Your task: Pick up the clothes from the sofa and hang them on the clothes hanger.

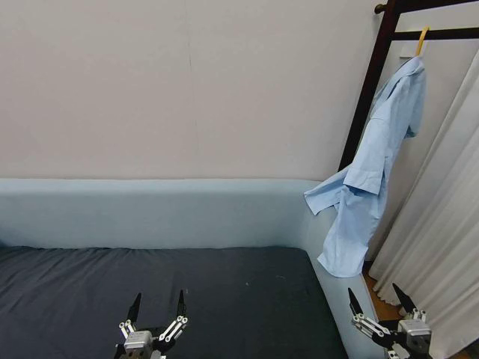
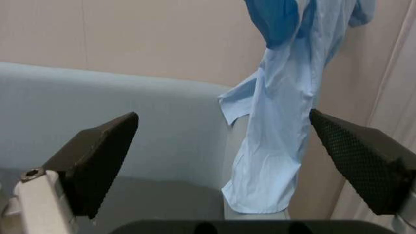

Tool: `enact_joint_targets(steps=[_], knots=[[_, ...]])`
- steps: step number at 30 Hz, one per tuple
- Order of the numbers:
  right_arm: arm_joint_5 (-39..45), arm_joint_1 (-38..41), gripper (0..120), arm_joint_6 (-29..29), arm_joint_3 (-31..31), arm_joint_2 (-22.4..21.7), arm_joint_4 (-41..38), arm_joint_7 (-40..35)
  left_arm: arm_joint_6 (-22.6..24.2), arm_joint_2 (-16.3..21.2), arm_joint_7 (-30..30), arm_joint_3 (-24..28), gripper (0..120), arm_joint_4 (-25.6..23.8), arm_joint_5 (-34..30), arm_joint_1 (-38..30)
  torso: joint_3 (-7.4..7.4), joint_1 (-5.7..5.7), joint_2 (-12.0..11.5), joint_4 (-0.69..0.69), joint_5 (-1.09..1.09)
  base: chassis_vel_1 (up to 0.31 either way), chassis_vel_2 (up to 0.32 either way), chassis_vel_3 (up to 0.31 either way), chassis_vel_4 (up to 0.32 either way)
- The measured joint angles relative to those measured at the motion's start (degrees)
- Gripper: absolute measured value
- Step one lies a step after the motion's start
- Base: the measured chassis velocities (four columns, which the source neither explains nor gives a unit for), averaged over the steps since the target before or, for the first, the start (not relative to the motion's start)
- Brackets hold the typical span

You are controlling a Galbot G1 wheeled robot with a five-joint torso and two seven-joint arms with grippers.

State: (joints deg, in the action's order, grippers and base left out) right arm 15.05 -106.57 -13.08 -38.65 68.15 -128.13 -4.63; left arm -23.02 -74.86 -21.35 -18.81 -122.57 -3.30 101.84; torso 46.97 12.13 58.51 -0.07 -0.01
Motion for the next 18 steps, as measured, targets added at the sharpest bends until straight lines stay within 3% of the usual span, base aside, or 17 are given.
enact_joint_targets(steps=[18], knots=[[0.1, 0.07, 100, 0.11, 0.02, -0.03, 0.02, -0.05, 0.06, 0.0, -0.06, 0.0, 100, -0.03, -0.01, -0.01, 0.0, 0.0, 0.0, 0.0, 0.0, 0.0, 0.0, 0.0, 0.0]])
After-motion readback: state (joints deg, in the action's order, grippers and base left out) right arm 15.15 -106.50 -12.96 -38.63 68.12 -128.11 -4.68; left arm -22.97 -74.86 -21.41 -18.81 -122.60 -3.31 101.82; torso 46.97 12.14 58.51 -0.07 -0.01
